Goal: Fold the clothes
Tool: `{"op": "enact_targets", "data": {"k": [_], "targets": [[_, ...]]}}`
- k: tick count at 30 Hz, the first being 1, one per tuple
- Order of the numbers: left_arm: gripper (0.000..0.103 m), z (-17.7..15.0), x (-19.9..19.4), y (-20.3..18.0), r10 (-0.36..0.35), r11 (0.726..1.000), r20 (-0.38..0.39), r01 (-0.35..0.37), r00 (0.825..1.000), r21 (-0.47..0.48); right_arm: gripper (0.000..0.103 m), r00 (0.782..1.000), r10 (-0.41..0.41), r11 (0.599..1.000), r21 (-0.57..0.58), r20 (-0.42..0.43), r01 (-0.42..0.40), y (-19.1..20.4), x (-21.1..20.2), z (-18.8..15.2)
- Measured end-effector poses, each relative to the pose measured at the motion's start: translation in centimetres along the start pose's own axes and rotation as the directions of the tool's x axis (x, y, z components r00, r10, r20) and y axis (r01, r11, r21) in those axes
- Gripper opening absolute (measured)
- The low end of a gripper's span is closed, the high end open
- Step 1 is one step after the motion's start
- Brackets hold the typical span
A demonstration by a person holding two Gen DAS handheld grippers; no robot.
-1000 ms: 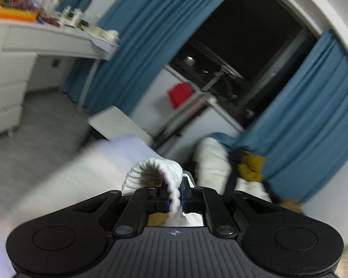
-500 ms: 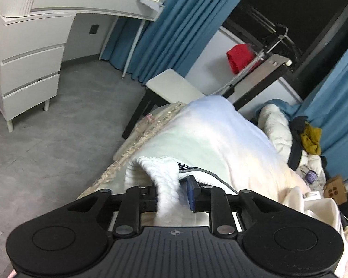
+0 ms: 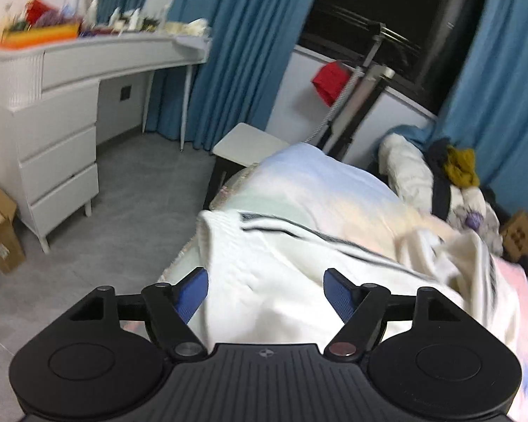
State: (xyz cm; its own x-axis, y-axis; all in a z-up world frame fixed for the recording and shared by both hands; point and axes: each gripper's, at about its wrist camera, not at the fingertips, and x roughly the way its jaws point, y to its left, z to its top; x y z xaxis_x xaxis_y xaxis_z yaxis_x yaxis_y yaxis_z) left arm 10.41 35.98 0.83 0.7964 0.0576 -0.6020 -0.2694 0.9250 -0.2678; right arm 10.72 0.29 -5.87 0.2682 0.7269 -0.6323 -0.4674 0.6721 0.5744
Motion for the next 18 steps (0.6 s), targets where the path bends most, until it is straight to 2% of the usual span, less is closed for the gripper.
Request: {"op": "enact_targets", "data": {"k": [4, 8, 12, 18], "targets": [[0.075, -2.1, -4.7, -5.1, -0.039, 0.995, 0.045, 0.034, 0.998, 0.09, 0.084, 0.993, -0.085, 0.993, -0.075, 0.086, 0.092, -0.4, -4.4, -1.0], [0.075, -4.1, -8.7, -10.6, -0.111, 0.985, 0.097, 0.097, 0.989, 0.141, 0.084, 0.968, -0.163, 0.976, -0.114, 0.19, 0.186, -1.1, -9.7, -1.1], [0.075, -5.7, -12.3, -16.4, -0.166, 0.971, 0.157, 0.134, 0.974, 0.199, 0.084, 0.928, -0.232, 0.954, -0.119, 0.29, 0.276, -2.1, -15.0, -1.0], [0.078, -8.5, -15.2, -24.0, -0.234, 0.946, 0.201, 0.175, 0.951, 0.275, 0.084, 0.852, -0.333, 0.909, -0.103, 0.405, 0.404, -4.4, -18.2, -1.1]]}}
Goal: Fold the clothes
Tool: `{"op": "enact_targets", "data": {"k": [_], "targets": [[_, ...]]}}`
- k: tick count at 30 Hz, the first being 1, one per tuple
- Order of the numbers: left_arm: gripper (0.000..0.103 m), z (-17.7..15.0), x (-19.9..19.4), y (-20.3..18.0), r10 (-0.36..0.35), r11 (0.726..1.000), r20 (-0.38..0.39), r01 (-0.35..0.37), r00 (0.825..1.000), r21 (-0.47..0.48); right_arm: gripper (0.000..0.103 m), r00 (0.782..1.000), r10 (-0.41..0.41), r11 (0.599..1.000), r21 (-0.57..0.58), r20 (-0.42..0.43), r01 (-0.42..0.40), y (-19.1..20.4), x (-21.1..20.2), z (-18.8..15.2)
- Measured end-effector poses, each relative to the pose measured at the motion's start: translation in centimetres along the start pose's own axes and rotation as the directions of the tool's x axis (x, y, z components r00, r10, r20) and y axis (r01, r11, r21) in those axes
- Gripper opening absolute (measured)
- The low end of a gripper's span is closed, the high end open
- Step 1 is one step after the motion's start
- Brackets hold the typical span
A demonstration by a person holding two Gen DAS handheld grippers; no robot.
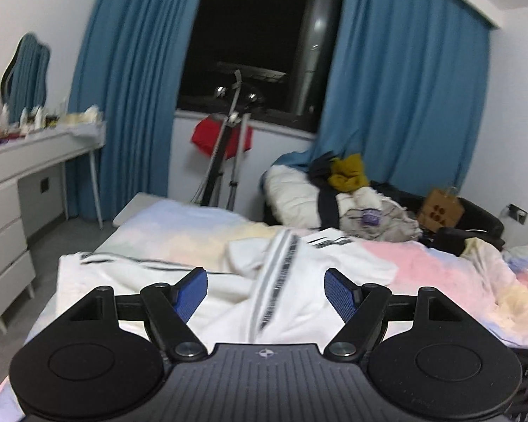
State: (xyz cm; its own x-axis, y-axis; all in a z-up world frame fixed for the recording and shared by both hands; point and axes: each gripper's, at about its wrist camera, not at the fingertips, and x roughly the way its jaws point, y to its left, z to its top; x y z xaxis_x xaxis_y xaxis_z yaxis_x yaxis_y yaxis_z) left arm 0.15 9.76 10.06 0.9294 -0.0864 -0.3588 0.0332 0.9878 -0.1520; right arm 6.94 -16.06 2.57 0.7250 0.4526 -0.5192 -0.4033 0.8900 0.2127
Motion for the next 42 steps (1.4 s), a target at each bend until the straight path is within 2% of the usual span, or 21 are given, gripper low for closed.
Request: {"op": "enact_targets", "data": {"k": [3, 6, 10, 13, 17, 22, 26, 29, 32, 34, 37, 39, 42], "targets": [[0.08, -1.7, 0.4, -2.4, -0.041, 0.999, -0.009, 0.041, 0.999, 0.007, 0.084, 0.999, -0.042, 0.999, 0.015, 0.033, 0.042, -2.1, -0.9, -0.5], [0.08, -4.5, 1.4, -3.6, -0.046, 0.999, -0.032, 0.047, 0.998, 0.017, 0.084, 0.995, -0.081, 0.997, 0.022, 0.054, 0.08, -4.0, -0.9, -1.7], [0.08, -8.5, 3.1, -3.4, -0.068, 0.998, -0.064, 0.069, 0.996, 0.007, 0.084, 0.989, -0.126, 0.992, 0.032, 0.077, 0.124, -6.6, -0.9, -3.5], [0.08, -9.9, 5.3, -2.9, -0.06, 0.998, -0.119, 0.062, 0.991, 0.014, 0.084, 0.988, -0.137, 0.989, 0.061, 0.072, 0.132, -8.2, -0.5, -4.8], [0.08, -8.1, 9.1, -1.5, -0.063, 0.998, -0.141, 0.065, 0.988, 0.011, 0.084, 0.987, -0.133, 0.981, 0.152, 0.086, 0.119, -9.9, -0.4, -5.2], [0.08, -3.9, 17.4, 0.3, -0.059, 0.998, -0.161, 0.059, 0.985, -0.005, 0.084, 0.993, -0.099, 0.963, 0.258, 0.071, 0.077, -12.4, 0.6, -6.0], [0.08, -1.1, 24.1, 0.4, -0.017, 1.0, -0.122, 0.018, 0.992, 0.015, 0.084, 0.994, -0.108, 0.955, 0.28, 0.005, 0.102, -14.5, 2.9, -6.9], [0.078, 0.4, 29.3, 0.0, -0.018, 1.0, -0.129, 0.017, 0.992, -0.007, 0.084, 0.992, -0.12, 0.948, 0.295, -0.027, 0.123, -15.9, 5.2, -6.9], [0.077, 1.4, 34.0, -0.7, 0.005, 1.0, -0.157, -0.004, 0.988, 0.009, 0.084, 0.994, -0.102, 0.954, 0.278, -0.042, 0.109, -16.9, 7.3, -6.3], [0.069, 1.8, 36.5, -1.1, 0.034, 0.999, -0.189, -0.03, 0.981, 0.026, 0.084, 0.995, -0.093, 0.956, 0.277, -0.042, 0.101, -17.5, 8.4, -6.4], [0.052, 2.4, 38.5, -1.6, 0.047, 0.998, -0.208, -0.037, 0.977, 0.051, 0.084, 0.995, -0.081, 0.954, 0.285, -0.056, 0.094, -18.5, 10.0, -6.7], [0.028, 2.7, 37.9, -2.2, 0.029, 0.997, -0.206, -0.015, 0.978, 0.07, 0.084, 0.994, -0.076, 0.941, 0.323, -0.075, 0.097, -19.4, 10.6, -7.0], [0.01, 3.3, 36.7, -3.2, -0.002, 0.995, -0.199, 0.022, 0.98, 0.097, 0.084, 0.996, -0.068, 0.93, 0.359, -0.056, 0.083, -19.9, 10.3, -6.9]]}}
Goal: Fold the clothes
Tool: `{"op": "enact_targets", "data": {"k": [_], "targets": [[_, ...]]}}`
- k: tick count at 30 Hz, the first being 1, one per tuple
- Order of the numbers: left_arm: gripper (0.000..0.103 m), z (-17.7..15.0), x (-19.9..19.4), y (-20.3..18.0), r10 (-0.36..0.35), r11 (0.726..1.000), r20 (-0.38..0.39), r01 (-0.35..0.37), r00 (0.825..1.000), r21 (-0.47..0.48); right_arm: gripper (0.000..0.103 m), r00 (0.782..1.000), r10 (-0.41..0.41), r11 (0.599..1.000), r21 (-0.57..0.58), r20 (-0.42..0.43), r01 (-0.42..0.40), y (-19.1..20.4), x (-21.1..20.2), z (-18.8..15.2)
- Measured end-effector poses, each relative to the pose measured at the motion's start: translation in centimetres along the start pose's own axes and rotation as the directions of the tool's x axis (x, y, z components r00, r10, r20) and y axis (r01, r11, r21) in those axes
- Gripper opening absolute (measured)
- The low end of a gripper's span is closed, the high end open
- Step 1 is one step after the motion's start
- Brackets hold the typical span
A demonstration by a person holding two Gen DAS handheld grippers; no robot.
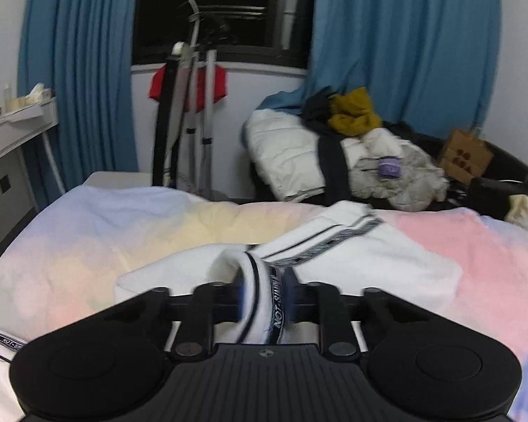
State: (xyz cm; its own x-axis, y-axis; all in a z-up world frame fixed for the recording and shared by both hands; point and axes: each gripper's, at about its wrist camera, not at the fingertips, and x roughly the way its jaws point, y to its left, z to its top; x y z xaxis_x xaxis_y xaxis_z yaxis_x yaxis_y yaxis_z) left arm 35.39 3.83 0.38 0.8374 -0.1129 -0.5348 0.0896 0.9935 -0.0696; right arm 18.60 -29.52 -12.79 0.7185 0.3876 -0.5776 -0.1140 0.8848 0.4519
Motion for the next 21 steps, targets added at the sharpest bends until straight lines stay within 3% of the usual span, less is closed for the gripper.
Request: {"op": "enact_targets", "data": {"k": [6, 12, 15, 18, 21], "targets": [[0.007, -1.8, -9.1, -4.2, -0.126, 0.981, 0.086, 0.111, 0.988, 0.16, 0.084, 0.999, -0.014, 1.0, -0.008, 0.042, 0.014, 0.2, -1.8, 0.0], [0.007, -8.7, -18.2, -9.2, -0.271, 0.927, 0.105, 0.229, 0.957, 0.298, 0.084, 0.991, -0.049, 0.998, -0.026, 0.121, 0.053, 0.6, -5.1, 0.2], [0.007, -13.1, -20.8, -10.5, -0.331, 0.909, 0.072, 0.297, 0.941, 0.292, 0.084, 0.989, -0.036, 0.999, 0.031, 0.144, 0.032, 0.1, -6.7, 0.2], [0.007, -17.5, -22.5, -11.7, -0.368, 0.892, 0.029, 0.344, 0.929, 0.292, 0.084, 0.986, 0.019, 0.989, 0.143, 0.165, -0.043, -1.1, -8.0, 0.3], [0.007, -21.1, -22.1, -11.8, -0.376, 0.899, -0.007, 0.367, 0.927, 0.24, 0.084, 0.98, 0.044, 0.967, 0.24, 0.192, -0.09, -2.4, -8.8, 0.6]]}}
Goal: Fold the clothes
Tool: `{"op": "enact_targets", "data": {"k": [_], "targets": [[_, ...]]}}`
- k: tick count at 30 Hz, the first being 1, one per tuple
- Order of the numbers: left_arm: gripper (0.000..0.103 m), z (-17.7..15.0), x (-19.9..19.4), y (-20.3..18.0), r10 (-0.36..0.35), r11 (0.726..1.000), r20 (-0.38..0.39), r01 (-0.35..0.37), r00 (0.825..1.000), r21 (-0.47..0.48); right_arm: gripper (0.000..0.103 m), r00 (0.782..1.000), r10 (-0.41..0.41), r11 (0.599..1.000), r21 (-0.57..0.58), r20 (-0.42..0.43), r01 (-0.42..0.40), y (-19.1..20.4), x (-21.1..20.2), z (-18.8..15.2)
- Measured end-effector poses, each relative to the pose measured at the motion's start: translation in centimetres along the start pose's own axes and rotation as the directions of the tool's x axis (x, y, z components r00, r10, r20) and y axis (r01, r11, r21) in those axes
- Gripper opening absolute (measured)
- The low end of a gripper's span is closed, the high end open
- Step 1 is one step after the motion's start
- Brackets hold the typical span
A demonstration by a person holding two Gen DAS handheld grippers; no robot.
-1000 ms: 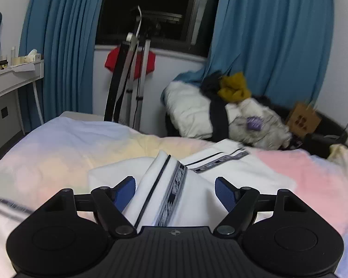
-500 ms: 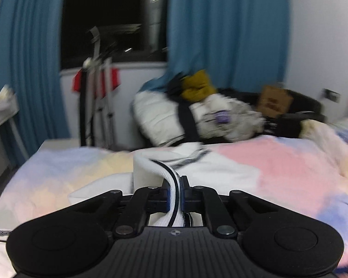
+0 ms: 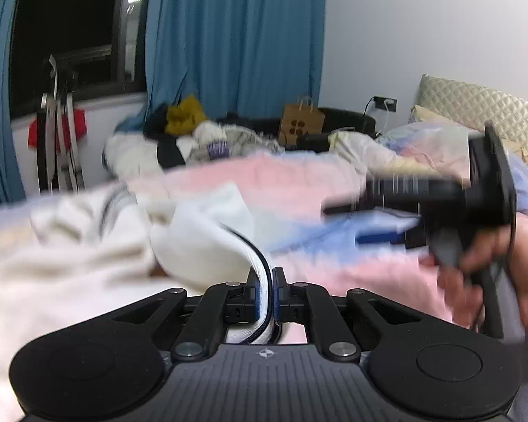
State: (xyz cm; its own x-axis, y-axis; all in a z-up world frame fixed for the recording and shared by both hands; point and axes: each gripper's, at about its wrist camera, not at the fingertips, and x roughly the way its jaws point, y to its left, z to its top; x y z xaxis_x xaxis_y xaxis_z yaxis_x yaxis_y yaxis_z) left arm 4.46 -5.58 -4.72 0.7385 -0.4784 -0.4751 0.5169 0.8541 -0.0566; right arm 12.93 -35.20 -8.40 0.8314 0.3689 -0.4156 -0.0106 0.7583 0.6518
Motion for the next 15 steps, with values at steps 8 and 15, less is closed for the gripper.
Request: {"op": "enact_targets", "data": {"k": [8, 15], "targets": [[0.007, -3.5, 3.5, 1.8, -0.071, 0.989, -0.119, 0.055, 0.99, -0.135, 0.083, 0.994, 0.027, 0.999, -0.016, -0.101, -0.029, 0.8, 6.3, 2.1], [0.008, -5.9, 6.6, 2.7, -0.104, 0.987, -0.215, 0.073, 0.971, -0.145, 0.074, 0.954, 0.203, 0.978, 0.002, -0.219, -0.207, 3.0, 15.3, 2.6]]}}
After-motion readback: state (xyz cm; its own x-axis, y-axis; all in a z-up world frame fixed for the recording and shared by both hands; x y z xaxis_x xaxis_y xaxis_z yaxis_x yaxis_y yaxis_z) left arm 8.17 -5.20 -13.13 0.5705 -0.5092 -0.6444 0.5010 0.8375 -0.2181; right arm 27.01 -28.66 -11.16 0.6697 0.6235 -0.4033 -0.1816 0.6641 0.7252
